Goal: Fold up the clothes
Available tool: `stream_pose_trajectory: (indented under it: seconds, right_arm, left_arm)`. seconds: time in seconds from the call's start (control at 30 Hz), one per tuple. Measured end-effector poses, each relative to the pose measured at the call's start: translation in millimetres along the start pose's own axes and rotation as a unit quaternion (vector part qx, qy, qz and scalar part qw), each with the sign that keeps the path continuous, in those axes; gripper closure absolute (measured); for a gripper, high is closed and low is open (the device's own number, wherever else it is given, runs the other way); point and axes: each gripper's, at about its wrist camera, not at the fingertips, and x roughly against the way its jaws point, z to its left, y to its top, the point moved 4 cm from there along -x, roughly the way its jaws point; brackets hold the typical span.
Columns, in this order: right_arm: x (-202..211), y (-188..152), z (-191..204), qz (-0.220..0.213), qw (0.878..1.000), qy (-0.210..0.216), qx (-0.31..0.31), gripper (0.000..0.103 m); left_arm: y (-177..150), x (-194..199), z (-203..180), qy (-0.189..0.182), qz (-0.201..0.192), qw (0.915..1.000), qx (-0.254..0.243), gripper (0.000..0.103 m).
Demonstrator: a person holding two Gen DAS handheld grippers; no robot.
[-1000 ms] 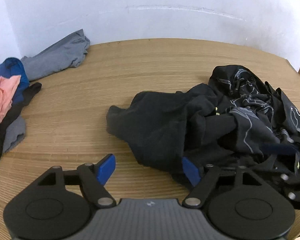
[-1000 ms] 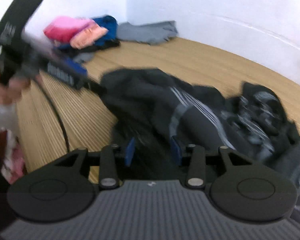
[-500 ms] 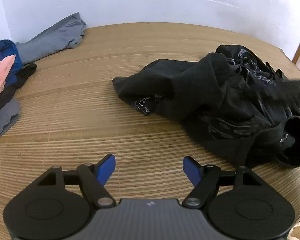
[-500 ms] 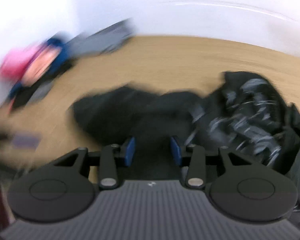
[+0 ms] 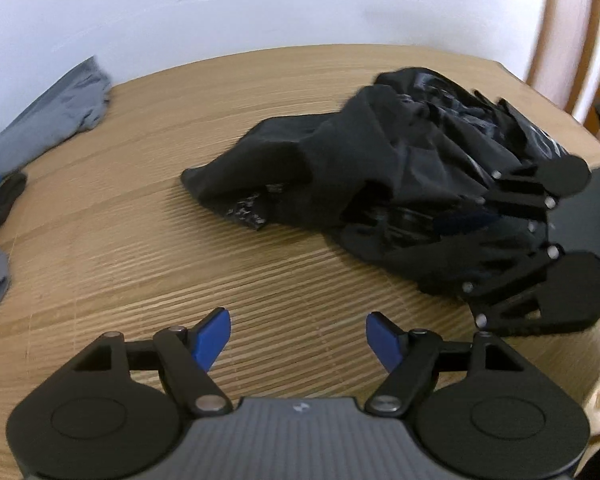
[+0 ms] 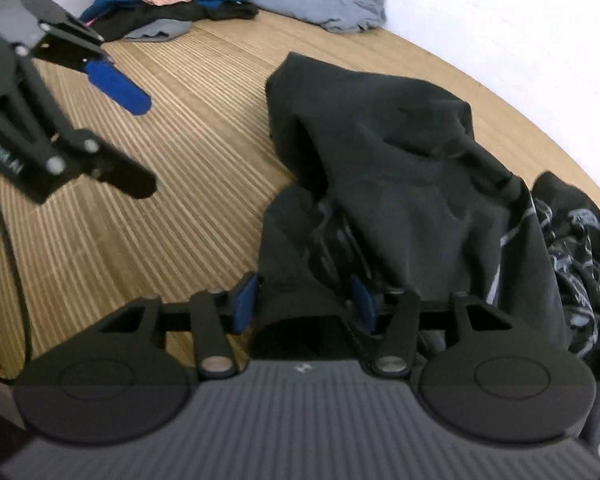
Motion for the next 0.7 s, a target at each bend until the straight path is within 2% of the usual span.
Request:
stream_pose_trajectory:
  seconds: [0.07, 0.13, 0.17, 0.2, 0.33, 0.43, 0.57, 0.63, 0.67, 0.7]
  right_arm:
    - [1, -2, 3, -0.009, 1.000, -0.009, 0.025, 0.051]
    - [2, -8, 13, -0.015, 0.999, -0.011, 0.047, 0.059]
    - [2, -9, 15, -0.014, 0.999, -0.010, 0.051, 0.081]
    - [4, -8, 15, -0.014, 0.999, -0.012, 0.051, 0.091]
    - [26, 0, 4, -0.032, 0.999, 0.004, 0.024, 0.093]
    - [54, 3, 1, -0.043, 0.998, 0.025, 0.035, 0.093]
    - [81, 7, 0, -0.041, 0.995, 0.054, 0.077, 0.094]
    - [91, 11, -2, -0.041, 0.994, 0.064, 0.082, 0.094]
    - [92, 14, -4, -0.043, 0.994, 0.068, 0.075, 0.094]
    - [97, 16, -8, -0.048, 0.994, 0.071, 0.064, 0.094]
  left_arm:
    - [0, 2, -12, -0.010, -0.009, 0.9990, -0.043, 0.027]
    - [0, 1, -22, -0.021, -0.013, 0.9968, -0.076, 0.027]
    - [1, -1, -27, -0.024, -0.014, 0.9957, -0.089, 0.027]
    - [1, -2, -29, -0.024, -0.015, 0.9948, -0.098, 0.027]
    - [9, -12, -42, -0.028, -0.030, 0.9871, -0.155, 0.028]
    - [18, -11, -58, -0.042, -0.055, 0.9717, -0.226, 0.030]
    - [27, -6, -85, -0.070, -0.092, 0.9404, -0.320, 0.030]
    - [30, -5, -95, -0.094, -0.101, 0.9290, -0.344, 0.030]
    - [31, -5, -100, -0.106, -0.103, 0.9260, -0.348, 0.032]
    - [32, -6, -105, -0.117, -0.105, 0.9232, -0.351, 0.040]
